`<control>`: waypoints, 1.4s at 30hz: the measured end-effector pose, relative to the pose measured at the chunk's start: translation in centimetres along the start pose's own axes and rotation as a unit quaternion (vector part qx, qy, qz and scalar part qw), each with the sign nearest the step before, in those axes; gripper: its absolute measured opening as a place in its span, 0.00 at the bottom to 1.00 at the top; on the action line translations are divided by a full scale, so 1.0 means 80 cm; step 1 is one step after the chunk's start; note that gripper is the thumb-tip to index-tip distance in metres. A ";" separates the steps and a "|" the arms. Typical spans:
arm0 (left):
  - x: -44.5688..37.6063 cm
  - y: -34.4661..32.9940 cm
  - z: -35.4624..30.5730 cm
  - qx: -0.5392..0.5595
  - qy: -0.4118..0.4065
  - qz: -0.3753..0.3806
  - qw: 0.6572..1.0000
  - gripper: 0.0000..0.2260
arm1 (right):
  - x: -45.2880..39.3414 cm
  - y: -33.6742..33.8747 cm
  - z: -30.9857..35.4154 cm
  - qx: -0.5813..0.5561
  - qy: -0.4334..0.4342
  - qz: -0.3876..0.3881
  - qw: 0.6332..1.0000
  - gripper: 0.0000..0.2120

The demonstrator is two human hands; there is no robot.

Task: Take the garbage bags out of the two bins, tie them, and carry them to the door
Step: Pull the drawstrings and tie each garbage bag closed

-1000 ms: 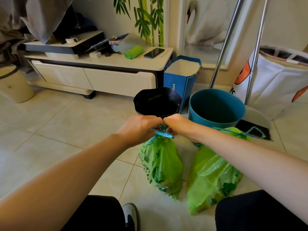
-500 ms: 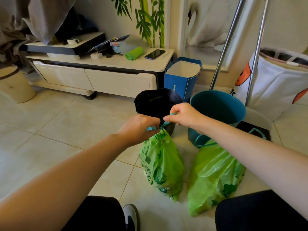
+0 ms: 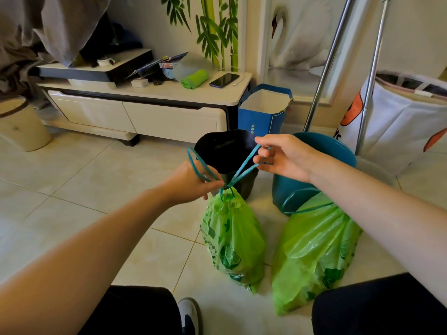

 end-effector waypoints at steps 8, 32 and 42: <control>-0.004 0.032 0.032 0.254 0.108 -0.031 0.961 0.05 | 0.001 0.010 0.011 -0.006 0.025 -0.047 0.999 0.03; 0.019 0.030 0.095 0.415 0.269 0.133 0.859 0.13 | 0.028 0.089 0.000 0.067 -0.022 -0.256 0.964 0.03; -0.026 0.003 -0.041 0.709 0.150 0.106 0.681 0.20 | 0.037 -0.009 0.047 0.014 0.073 -0.064 0.995 0.10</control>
Point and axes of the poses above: each hand's wrist, its own x-axis away from the middle knuckle, its own y-axis out of the back of the hand, z = x × y, the point moved 9 cm from there along -x, towards the middle knuckle, and after that the axes turned 7 degrees about y, right-handed, at the moved point
